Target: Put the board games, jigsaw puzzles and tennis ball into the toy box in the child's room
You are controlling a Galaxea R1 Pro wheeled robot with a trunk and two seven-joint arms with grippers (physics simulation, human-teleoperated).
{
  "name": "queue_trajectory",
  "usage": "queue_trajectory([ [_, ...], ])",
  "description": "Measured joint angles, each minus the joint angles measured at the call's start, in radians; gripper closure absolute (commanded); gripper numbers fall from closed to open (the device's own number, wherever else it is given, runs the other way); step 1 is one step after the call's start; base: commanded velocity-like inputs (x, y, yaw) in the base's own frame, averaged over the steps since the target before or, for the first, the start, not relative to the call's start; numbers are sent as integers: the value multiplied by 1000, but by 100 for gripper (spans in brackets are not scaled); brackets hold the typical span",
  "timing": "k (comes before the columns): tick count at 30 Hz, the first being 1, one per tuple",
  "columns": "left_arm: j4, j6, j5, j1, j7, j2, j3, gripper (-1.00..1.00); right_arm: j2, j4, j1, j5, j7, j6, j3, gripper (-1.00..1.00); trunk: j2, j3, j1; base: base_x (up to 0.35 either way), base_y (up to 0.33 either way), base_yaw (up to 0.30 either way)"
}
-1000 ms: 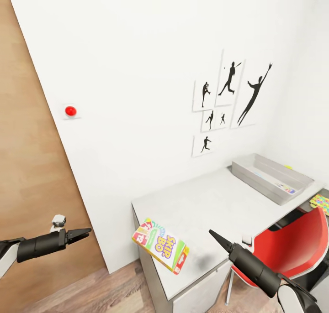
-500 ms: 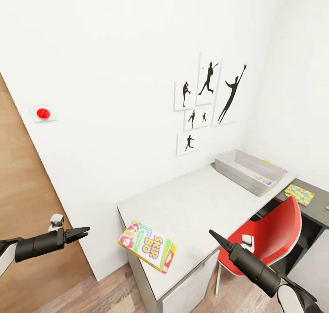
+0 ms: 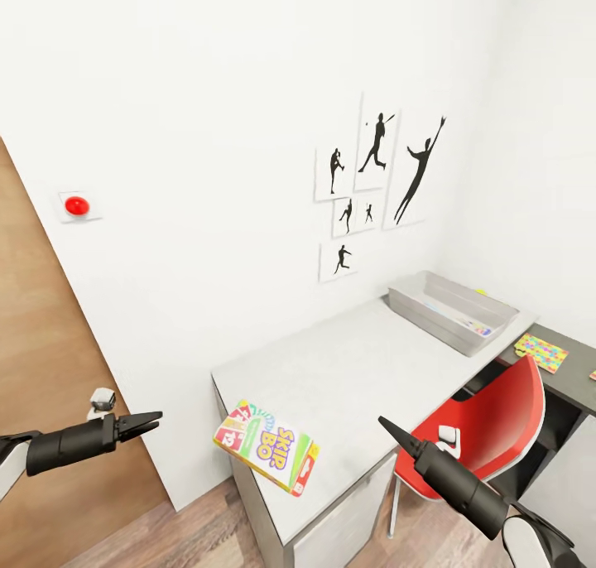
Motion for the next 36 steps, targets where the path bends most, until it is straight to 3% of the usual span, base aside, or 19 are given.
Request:
queue_trajectory([
  [15,0,-10,4,0,4,-2,0,-100,-1,1,-1,0,0,0,0,-100,0,0,0,30,16,-137],
  [36,0,-14,-1,1,4,-3,-2,-100,1,1,-1,1,0,-1,0,-100,0,0,0,113,43,-14],
])
